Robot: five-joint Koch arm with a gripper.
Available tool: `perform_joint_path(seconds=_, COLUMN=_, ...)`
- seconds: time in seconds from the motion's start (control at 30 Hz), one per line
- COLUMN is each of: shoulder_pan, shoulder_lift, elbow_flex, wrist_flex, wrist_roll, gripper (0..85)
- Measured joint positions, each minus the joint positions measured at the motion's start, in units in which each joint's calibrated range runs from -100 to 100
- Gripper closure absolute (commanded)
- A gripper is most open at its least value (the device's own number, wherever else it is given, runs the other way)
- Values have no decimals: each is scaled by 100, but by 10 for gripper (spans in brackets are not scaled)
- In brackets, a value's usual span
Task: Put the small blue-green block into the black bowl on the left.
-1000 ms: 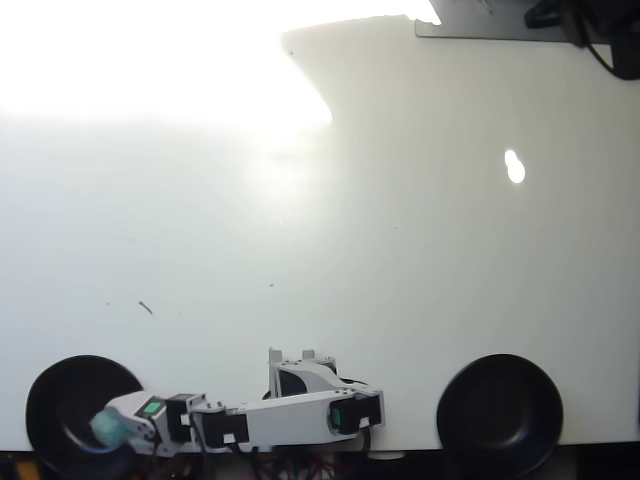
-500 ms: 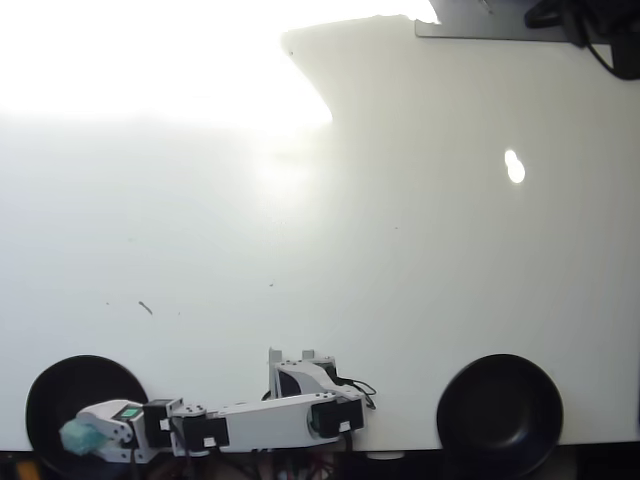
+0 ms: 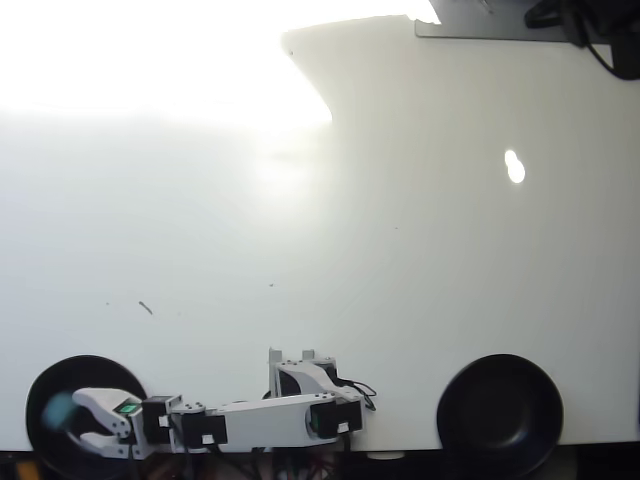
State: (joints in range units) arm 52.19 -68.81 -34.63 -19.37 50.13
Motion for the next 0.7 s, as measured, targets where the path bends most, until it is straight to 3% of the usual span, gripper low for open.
perform_joint_path(seconds=0.2, shoulder_pan=-68, shoulder_lift=-152, elbow_flex=-148, wrist_flex=8, wrist_roll=-93, gripper=490)
perform_joint_path(seconds=0.7, shoulder_pan=-1294, shoulder_lift=-934, elbow_flex=-933, wrist_flex=8, wrist_roll=-1304, gripper=491)
